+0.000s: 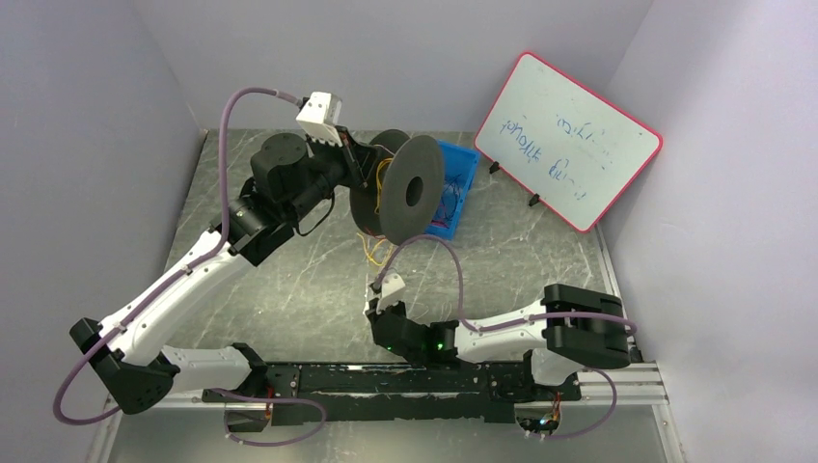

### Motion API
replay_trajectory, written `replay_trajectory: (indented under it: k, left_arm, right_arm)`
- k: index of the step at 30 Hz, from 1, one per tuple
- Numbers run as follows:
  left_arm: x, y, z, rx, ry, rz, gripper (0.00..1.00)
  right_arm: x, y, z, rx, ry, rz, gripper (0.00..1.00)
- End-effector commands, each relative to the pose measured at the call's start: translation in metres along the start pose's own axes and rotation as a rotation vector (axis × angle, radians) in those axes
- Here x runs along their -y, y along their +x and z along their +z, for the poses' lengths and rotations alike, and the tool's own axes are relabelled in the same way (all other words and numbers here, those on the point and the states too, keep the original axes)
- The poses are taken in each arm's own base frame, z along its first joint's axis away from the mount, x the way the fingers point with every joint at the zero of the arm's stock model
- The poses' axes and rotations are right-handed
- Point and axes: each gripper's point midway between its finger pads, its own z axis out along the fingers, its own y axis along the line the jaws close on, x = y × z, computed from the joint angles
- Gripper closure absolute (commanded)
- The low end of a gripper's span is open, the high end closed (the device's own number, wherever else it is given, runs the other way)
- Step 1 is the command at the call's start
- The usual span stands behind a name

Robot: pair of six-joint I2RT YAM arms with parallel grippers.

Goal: Wrap the cables
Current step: Wrap the cable around the cable reel.

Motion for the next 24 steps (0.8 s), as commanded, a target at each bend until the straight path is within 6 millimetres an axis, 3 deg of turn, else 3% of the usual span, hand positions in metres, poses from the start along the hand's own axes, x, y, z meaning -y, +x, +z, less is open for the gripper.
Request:
replay_trajectory:
  k: [1, 8, 13, 24]
  left_arm:
    - [0.023, -0.044, -0.014, 0.132, 0.099, -0.058, 0.93]
    - [0.024, -0.044, -0.018, 0.134, 0.106, -0.072, 0.93]
    - [0.024, -0.038, -0.016, 0.124, 0.107, -0.086, 0.93]
    - [0.018, -0.023, -0.004, 0.109, 0.088, -0.108, 0.93]
  right_arm:
    - [0.023, 0.010, 0.001, 0.014, 0.114, 0.046, 1.00]
    - [0.030, 0.023, 0.009, 0.002, 0.147, 0.056, 1.00]
    - [0.024, 0.026, 0.017, -0.004, 0.126, 0.038, 1.00]
    - [-0.028, 0.003, 0.039, 0.033, -0.030, 0.002, 1.00]
